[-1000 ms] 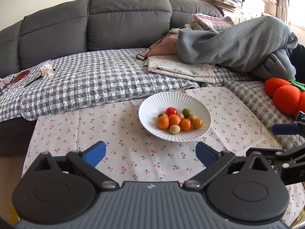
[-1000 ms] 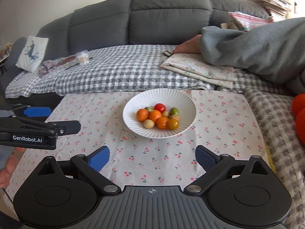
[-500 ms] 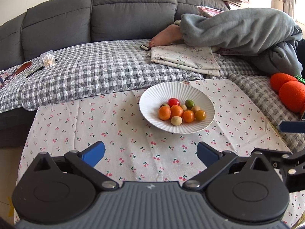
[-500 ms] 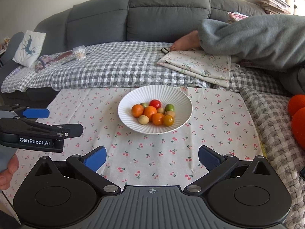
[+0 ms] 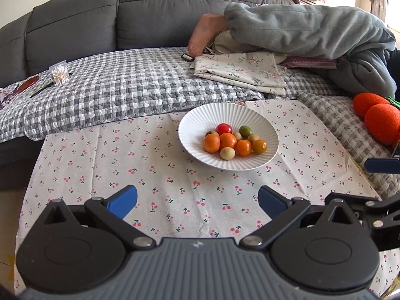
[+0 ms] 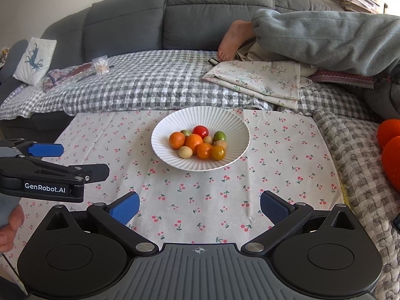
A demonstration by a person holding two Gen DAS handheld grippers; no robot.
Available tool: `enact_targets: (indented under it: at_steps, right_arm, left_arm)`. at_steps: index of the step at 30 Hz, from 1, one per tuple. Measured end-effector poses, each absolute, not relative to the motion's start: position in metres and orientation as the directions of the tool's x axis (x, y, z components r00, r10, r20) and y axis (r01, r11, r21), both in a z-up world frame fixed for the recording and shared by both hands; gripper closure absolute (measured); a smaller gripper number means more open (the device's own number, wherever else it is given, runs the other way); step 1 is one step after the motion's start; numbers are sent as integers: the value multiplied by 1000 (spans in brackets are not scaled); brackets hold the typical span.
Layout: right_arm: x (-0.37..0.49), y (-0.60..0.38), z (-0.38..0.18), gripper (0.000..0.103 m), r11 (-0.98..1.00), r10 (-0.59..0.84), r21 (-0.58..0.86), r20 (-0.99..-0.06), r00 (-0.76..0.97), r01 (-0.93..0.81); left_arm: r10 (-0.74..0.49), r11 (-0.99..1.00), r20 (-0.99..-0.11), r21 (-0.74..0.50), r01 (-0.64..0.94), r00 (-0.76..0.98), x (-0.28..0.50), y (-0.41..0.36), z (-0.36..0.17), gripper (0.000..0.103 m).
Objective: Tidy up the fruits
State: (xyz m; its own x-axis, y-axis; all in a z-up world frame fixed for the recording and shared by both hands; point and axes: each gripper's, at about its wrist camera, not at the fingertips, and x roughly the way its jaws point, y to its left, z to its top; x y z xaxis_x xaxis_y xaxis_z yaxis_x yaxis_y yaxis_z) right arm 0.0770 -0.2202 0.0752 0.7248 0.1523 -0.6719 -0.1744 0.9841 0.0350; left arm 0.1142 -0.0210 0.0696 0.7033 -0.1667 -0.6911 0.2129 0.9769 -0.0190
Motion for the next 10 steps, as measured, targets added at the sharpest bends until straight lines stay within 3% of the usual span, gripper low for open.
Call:
enact_targets:
  at_steps: [10]
  right_arm:
    - [77, -219, 74, 0, 985, 145, 25, -671, 727, -173]
  left_arm:
    - [-173, 974, -688, -13, 226, 705, 113, -24, 69, 1]
